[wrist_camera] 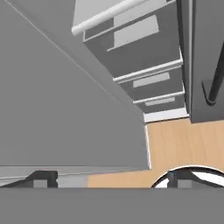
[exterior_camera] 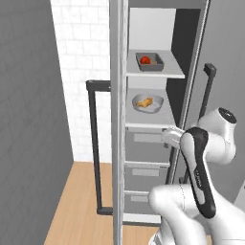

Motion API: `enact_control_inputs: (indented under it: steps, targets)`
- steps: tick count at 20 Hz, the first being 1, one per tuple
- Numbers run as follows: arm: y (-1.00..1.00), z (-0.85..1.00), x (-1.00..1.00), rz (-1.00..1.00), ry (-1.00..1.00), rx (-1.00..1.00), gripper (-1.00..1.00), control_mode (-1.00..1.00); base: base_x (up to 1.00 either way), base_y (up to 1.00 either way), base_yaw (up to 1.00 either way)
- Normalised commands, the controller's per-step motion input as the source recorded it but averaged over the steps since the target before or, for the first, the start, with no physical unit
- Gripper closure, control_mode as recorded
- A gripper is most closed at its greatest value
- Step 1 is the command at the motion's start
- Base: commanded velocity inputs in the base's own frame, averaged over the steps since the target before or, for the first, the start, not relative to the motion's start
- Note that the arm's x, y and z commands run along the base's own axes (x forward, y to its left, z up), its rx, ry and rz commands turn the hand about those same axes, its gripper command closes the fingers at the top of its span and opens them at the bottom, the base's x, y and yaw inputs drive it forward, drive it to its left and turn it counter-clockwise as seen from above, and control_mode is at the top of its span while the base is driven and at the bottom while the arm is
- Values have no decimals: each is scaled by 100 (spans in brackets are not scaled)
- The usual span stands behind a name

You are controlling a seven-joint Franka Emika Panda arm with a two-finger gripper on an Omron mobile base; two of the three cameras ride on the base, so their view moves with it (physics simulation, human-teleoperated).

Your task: Take the meat container that has the chicken drumstick and place it on the second highest rack of the freezer. Then take the vegetable container that has the sweet potato and tomato and place it on the highest rack of the freezer.

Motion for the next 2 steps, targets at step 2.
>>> enact_control_inputs:
  steps: [2]
  targets:
    - [-24, 0, -100, 22, -25, -25, -100, -100, 0, 0, 0]
